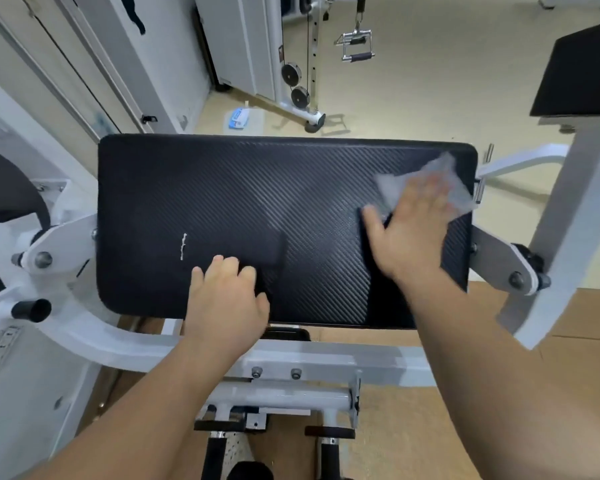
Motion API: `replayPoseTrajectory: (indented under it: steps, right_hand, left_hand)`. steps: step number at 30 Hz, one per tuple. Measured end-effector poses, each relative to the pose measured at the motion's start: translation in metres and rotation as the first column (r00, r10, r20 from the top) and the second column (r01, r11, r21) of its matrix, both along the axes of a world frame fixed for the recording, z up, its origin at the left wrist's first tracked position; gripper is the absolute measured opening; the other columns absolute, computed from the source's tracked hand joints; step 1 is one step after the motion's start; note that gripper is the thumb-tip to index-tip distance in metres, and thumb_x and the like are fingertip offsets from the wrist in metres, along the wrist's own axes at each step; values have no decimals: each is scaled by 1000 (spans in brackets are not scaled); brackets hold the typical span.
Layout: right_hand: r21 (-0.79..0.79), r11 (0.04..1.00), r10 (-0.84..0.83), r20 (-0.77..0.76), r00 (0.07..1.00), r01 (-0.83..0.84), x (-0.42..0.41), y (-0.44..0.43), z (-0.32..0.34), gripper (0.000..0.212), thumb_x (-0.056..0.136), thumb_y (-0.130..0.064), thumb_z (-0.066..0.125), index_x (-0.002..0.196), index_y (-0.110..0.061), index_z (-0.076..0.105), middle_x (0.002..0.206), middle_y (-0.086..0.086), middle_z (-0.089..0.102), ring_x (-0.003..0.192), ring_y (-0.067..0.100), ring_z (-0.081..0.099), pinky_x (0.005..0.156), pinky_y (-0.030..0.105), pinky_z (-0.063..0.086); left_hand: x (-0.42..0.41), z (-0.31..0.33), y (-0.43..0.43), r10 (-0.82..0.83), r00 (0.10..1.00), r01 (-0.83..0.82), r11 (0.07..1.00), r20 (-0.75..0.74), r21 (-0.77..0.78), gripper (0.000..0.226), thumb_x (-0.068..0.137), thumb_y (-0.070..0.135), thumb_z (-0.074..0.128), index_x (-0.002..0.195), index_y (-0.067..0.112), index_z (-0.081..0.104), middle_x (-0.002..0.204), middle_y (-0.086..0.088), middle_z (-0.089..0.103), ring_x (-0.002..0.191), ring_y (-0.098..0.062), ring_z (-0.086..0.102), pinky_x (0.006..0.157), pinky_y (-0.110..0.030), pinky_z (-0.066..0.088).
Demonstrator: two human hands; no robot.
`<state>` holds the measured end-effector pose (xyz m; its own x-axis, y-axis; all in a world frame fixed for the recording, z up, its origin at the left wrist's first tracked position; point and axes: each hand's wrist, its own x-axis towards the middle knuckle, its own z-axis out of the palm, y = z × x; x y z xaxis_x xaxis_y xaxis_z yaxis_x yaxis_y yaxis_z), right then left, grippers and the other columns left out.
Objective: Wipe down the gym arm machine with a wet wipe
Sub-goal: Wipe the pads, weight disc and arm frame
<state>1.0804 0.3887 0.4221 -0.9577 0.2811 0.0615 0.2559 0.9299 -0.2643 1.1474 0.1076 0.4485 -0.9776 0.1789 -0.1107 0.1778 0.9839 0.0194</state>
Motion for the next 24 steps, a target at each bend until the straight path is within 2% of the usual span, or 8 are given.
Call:
replayPoseTrajectory:
  steps: [2, 4, 7, 13, 17, 19, 22, 24]
  right_hand:
    - [160, 922, 347, 56, 936, -351, 34, -18, -26, 96, 98, -75, 18, 164, -10, -4, 170, 18, -12, 156, 41, -12, 126, 60, 2]
    - [244, 704, 646, 171, 744, -667, 75, -17, -50, 93, 99, -75, 16, 164, -12, -1, 171, 13, -11, 157, 38, -15, 126, 58, 9]
    - [294, 504, 779, 252, 574, -812, 116, 26, -72, 91, 99, -75, 19, 165, -15, 1, 172, 11, -7, 158, 34, -11, 126, 53, 9]
    - [190, 922, 322, 109, 941, -337, 53, 70, -30, 99, 97, -79, 16, 162, -12, -14, 167, 21, -23, 155, 37, -21, 127, 53, -7]
    - [15, 999, 28, 28, 999, -28, 1, 42, -1, 101, 94, -79, 16, 163, -10, -8, 167, 25, -20, 155, 41, -19, 126, 55, -11]
    - [94, 983, 151, 54, 987, -156, 7, 25, -5, 102, 93, -80, 16, 164, -9, -4, 168, 25, -12, 156, 44, -12, 123, 58, -10]
    - [280, 705, 641, 141, 754, -652, 30, 20, -24, 98, 96, -80, 19, 165, -13, 1, 170, 16, -10, 157, 37, -11, 127, 54, -5]
    - [291, 746, 602, 88, 794, -598, 12, 41, -17, 96, 97, -79, 18, 164, -14, -6, 170, 12, -17, 157, 33, -16, 128, 54, 0]
  left_hand:
    - [6, -2, 27, -67, 997, 70, 994, -44, 81, 49, 89, 36, 61, 134, 17, 59, 143, -7, 51, 137, -29, 44, 112, -56, 37]
    - [8, -4, 51, -133, 991, 132, 987, 3, 88, 69, 91, 37, 59, 154, 20, 37, 163, -6, 29, 147, -29, 32, 117, -55, 31]
    - [4, -7, 74, -184, 969, 182, 983, 165, 25, 82, 94, 43, 51, 162, 26, 7, 170, -2, -7, 154, -36, 8, 121, -55, 21]
    - [-9, -6, 85, -151, 906, 194, 978, 395, -72, 95, 90, 52, 54, 161, 27, -4, 166, 0, -25, 153, -44, -7, 122, -57, 21]
    - [-19, -1, 79, -129, 888, 160, 987, 442, -35, 89, 91, 50, 54, 160, 34, 1, 167, 7, -22, 154, -39, -6, 120, -61, 22]
    - [-20, -1, 78, -113, 887, 139, 990, 448, -25, 86, 92, 48, 53, 160, 37, 3, 167, 10, -21, 155, -37, -5, 119, -62, 23]
    - [-18, -2, 81, -102, 894, 134, 990, 436, -43, 84, 93, 45, 51, 160, 37, 3, 167, 10, -22, 155, -36, -5, 119, -60, 25]
    - [-16, -3, 81, -100, 897, 130, 991, 430, -41, 83, 93, 43, 50, 160, 37, 2, 166, 10, -23, 155, -36, -6, 119, -61, 23]
